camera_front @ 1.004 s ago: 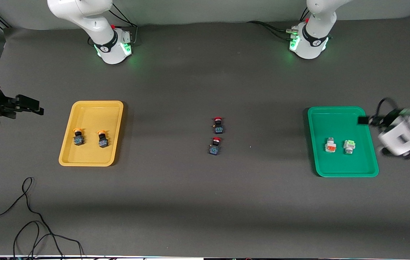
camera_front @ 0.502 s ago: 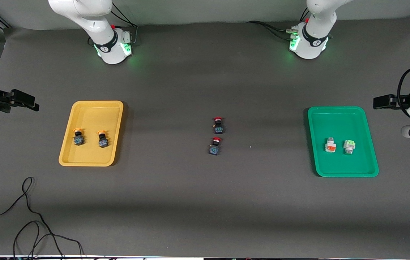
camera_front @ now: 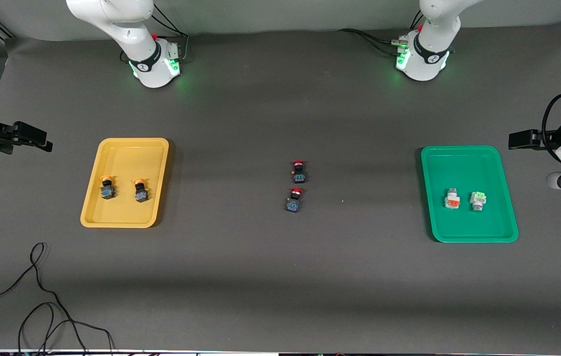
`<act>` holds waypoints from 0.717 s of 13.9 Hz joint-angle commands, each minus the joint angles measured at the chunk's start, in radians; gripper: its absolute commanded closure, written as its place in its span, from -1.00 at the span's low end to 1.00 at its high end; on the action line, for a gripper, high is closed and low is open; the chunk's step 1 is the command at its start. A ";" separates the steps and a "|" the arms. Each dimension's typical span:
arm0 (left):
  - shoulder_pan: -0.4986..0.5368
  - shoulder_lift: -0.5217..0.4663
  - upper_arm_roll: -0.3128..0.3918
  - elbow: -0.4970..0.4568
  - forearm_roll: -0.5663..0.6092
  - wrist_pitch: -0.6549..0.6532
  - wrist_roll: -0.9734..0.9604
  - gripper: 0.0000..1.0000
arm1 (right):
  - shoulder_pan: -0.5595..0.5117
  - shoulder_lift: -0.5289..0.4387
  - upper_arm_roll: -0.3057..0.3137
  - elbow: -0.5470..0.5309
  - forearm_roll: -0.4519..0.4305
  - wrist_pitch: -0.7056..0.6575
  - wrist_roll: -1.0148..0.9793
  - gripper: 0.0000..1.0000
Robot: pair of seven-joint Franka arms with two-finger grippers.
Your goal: Place green and yellow buttons in trays
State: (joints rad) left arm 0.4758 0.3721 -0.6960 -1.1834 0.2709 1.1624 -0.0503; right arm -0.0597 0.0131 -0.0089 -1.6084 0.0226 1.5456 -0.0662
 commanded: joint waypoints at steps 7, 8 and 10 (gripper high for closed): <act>-0.345 -0.044 0.385 0.039 -0.083 -0.033 0.000 -0.99 | -0.002 -0.018 0.006 0.007 -0.036 -0.002 0.025 -1.00; -0.391 -0.068 0.471 0.035 -0.137 -0.023 0.010 -0.99 | -0.002 -0.016 0.004 0.007 -0.036 -0.002 0.025 -1.00; -0.411 -0.125 0.542 -0.045 -0.185 0.038 0.067 -0.99 | -0.002 -0.018 0.004 0.007 -0.036 -0.002 0.025 -1.00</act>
State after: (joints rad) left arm 0.1001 0.3229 -0.2406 -1.1558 0.1328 1.1558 -0.0342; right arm -0.0601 0.0056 -0.0090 -1.6059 0.0065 1.5461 -0.0635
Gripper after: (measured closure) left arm 0.000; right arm 0.000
